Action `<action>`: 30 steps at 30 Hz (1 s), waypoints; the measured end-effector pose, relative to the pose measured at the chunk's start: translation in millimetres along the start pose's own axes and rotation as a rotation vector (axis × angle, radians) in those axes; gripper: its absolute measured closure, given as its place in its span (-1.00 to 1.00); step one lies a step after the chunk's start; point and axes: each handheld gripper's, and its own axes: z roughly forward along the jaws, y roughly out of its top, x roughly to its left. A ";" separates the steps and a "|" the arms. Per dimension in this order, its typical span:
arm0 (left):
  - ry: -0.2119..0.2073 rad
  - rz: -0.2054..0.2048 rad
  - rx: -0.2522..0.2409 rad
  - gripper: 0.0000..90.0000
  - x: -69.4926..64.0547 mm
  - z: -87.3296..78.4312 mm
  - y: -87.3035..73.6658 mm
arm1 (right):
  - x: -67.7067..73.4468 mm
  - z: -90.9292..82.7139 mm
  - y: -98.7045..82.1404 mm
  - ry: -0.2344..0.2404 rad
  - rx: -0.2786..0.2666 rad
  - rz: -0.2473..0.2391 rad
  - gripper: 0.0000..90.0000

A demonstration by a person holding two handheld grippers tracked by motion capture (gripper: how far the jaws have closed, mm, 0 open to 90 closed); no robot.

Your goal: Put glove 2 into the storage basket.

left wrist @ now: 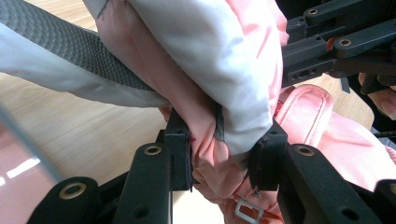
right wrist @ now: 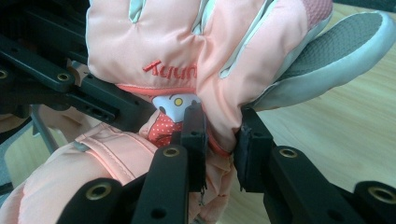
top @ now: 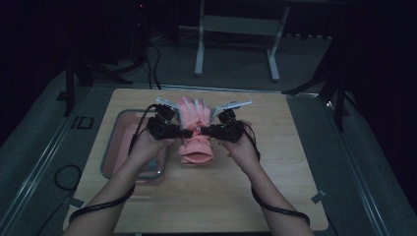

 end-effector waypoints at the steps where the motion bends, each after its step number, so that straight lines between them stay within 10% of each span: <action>1: 0.005 -0.001 0.001 0.47 2.5 -4.7 -0.7 | 3.3 2.6 3.1 0.003 -0.001 -0.005 0.68; 21: 0.104 -0.032 0.016 0.47 58.4 -87.9 -28.5 | 71.4 68.4 47.5 0.078 -0.018 -0.017 0.69; 30: 0.129 -0.089 0.051 0.47 93.7 -91.2 -58.7 | 89.8 118.9 42.2 0.106 -0.002 0.026 0.69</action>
